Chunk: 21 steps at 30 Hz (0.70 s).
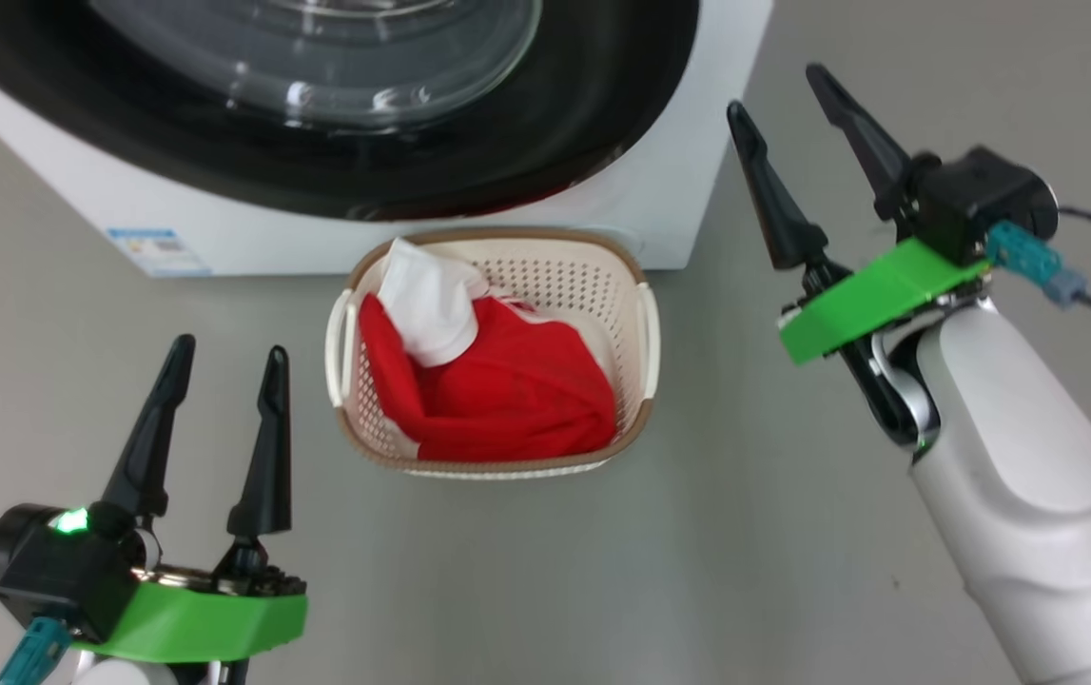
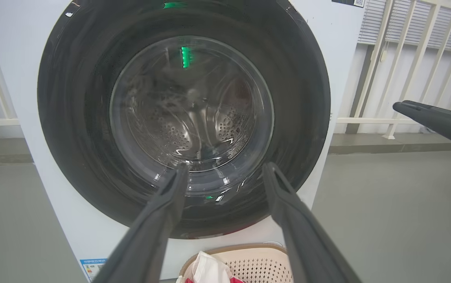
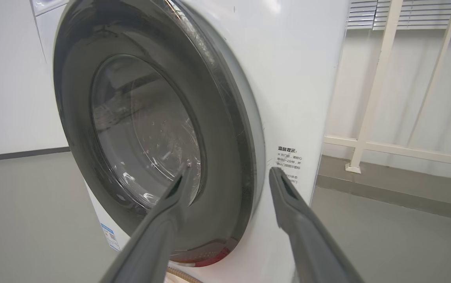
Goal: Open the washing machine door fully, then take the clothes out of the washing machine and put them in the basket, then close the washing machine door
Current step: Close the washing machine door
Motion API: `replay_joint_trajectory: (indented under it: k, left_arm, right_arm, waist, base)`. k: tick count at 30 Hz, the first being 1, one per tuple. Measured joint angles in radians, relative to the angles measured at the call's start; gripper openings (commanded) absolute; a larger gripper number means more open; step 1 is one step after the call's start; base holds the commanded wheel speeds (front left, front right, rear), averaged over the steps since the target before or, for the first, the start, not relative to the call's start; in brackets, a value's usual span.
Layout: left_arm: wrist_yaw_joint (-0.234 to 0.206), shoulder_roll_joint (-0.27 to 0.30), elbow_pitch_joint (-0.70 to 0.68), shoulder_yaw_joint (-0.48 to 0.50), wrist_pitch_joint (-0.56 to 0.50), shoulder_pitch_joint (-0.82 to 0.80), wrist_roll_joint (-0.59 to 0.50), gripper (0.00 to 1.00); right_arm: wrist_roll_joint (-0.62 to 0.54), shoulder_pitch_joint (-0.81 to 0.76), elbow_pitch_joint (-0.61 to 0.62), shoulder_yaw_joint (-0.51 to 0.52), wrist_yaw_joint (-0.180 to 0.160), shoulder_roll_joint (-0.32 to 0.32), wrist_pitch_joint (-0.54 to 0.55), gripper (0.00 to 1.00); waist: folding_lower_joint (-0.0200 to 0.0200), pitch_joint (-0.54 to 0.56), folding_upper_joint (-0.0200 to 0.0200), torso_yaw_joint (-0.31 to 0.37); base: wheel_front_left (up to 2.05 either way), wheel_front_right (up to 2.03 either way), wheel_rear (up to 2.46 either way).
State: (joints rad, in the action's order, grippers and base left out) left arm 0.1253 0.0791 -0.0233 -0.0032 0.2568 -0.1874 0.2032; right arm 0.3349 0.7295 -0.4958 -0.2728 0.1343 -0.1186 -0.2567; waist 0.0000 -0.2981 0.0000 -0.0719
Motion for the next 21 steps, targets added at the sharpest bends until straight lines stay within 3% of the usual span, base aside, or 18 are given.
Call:
replay_joint_trajectory:
  k: [21]
  left_arm:
    - [0.000, 0.001, 0.039, 0.071, 0.000, 0.143, -0.038, 1.00]
  right_arm:
    - [-0.048, -0.399, 0.143, 0.172, -0.002, 0.020, 0.000, 1.00]
  waist:
    - [0.0000, 0.219, 0.0000, 0.125]
  base:
    - [0.00, 0.00, 0.00]
